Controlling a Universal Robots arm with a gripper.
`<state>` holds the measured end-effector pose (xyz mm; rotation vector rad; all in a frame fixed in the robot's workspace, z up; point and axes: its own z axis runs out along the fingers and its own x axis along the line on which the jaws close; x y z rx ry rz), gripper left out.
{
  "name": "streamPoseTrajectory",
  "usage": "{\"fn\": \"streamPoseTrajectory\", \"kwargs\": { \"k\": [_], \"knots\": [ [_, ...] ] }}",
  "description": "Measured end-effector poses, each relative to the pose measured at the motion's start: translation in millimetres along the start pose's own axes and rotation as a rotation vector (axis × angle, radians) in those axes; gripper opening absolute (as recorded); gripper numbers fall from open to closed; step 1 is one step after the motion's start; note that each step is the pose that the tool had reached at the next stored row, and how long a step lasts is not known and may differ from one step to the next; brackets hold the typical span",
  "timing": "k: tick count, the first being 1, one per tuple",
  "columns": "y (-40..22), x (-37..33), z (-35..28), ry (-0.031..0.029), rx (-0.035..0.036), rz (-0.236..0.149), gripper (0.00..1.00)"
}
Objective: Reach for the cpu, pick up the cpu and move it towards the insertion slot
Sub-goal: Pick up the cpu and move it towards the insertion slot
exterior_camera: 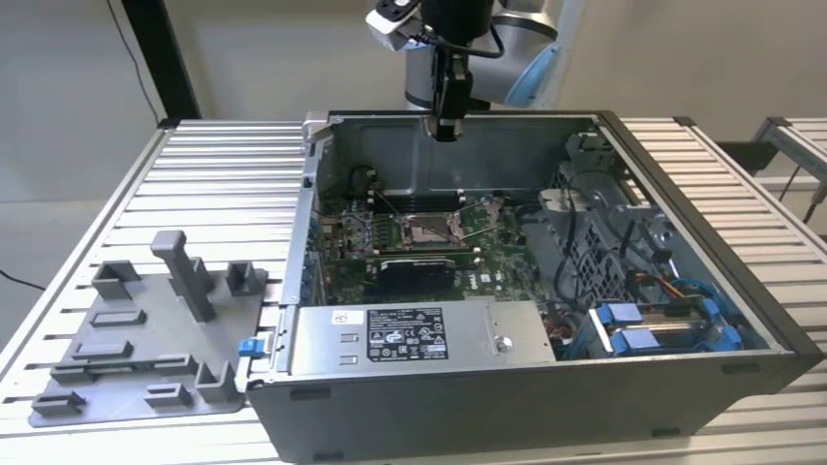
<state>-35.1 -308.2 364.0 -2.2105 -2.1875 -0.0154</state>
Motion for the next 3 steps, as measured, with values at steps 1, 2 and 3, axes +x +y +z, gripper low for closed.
{"fn": "streamPoseTrajectory", "kwargs": {
  "k": [1,2,3],
  "knots": [
    [0.0,0.0,0.1,0.0000,-0.0001,0.000,0.00],
    [0.0,0.0,0.1,0.0000,0.0000,0.000,0.00],
    [0.0,0.0,0.2,0.0000,0.0000,0.000,0.00]
  ]
}}
